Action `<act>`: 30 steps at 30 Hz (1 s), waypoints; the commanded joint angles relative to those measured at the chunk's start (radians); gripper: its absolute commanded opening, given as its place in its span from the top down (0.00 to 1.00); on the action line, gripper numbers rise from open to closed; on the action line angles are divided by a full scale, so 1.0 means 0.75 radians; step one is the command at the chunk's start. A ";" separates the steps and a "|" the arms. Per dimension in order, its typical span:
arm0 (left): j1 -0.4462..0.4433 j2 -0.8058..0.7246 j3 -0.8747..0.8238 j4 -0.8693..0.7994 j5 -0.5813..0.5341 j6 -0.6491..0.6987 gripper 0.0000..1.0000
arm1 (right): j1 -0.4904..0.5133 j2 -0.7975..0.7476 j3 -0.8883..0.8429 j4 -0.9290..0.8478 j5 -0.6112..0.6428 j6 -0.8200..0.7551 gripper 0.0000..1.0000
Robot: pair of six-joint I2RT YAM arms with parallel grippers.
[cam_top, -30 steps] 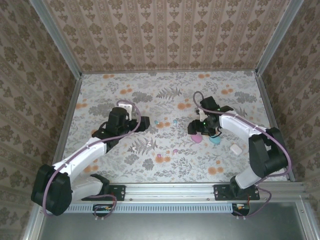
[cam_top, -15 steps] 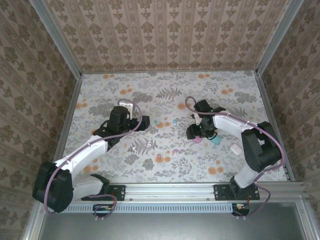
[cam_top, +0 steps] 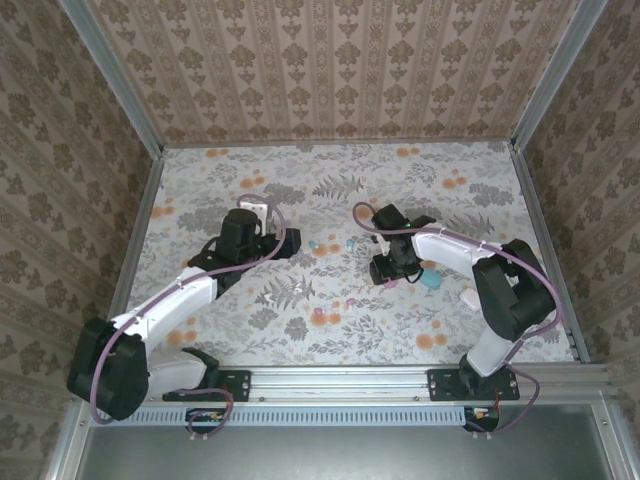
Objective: Insert the wireless bluetooth earbuds into the charging case
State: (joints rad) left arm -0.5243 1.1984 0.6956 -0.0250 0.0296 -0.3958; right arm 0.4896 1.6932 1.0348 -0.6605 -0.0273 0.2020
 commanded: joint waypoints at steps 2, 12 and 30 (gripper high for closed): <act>-0.011 0.013 0.049 -0.042 0.002 0.014 0.00 | 0.025 0.070 0.061 -0.090 0.063 -0.047 0.46; -0.011 0.010 0.047 -0.051 -0.016 0.004 0.00 | 0.043 0.083 0.069 -0.090 0.088 -0.075 0.51; 0.022 0.036 0.245 0.090 0.578 -0.379 0.19 | 0.041 -0.681 -0.067 0.470 -0.339 -0.571 0.58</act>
State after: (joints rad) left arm -0.5091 1.2057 0.8124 -0.0383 0.2607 -0.5411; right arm 0.5152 1.2091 1.0077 -0.4400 -0.1944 -0.0887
